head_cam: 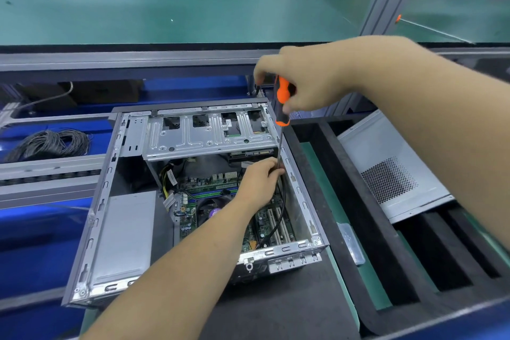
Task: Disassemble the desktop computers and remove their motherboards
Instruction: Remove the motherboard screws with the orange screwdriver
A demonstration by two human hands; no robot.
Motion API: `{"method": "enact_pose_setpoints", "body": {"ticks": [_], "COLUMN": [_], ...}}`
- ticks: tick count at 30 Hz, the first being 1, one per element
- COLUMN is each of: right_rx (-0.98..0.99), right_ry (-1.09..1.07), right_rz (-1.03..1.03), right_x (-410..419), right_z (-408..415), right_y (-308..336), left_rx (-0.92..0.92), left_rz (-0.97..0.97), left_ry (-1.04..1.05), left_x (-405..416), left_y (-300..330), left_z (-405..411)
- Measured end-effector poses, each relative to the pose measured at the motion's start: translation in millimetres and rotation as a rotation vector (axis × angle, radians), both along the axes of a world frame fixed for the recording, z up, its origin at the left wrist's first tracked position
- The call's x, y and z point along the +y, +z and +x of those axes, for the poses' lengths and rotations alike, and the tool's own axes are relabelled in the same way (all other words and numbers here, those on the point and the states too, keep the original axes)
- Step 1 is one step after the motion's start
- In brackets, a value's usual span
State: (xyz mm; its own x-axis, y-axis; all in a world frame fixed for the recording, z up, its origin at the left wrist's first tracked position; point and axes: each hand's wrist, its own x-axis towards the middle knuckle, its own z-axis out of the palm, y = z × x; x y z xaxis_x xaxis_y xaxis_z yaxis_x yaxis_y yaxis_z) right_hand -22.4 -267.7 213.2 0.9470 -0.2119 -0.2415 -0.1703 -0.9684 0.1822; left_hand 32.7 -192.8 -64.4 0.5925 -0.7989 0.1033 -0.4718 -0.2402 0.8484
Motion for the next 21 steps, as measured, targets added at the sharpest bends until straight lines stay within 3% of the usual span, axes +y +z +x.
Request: {"method": "enact_pose_setpoints", "body": {"ticks": [3, 6, 9, 13, 17, 21], "right_rx": [-0.002, -0.006, 0.005, -0.002, -0.034, -0.05], "right_ry": [-0.098, -0.02, -0.095, 0.023, -0.102, -0.001], "right_rz": [-0.041, -0.039, -0.05, -0.032, -0.065, -0.019], "right_x": [1.5, -2.7, 1.3, 0.2, 1.7, -2.0], "right_z": [0.5, 1.9, -0.6, 0.4, -1.1, -0.5], "right_y": [2.6, 0.6, 4.0, 1.8, 5.8, 7.1], "left_rx": [0.034, 0.052, 0.033, 0.026, 0.019, 0.029], "left_rz": [-0.005, -0.031, -0.013, -0.015, -0.009, -0.037], "left_ry": [-0.011, 0.007, -0.003, -0.01, -0.017, 0.01], "left_x": [-0.4, 1.7, 2.8, 2.0, 1.8, 3.1], "left_y": [0.2, -0.2, 0.5, 2.1, 2.2, 2.2], "left_z": [-1.3, -1.0, -0.2, -1.7, -1.7, -0.3]}}
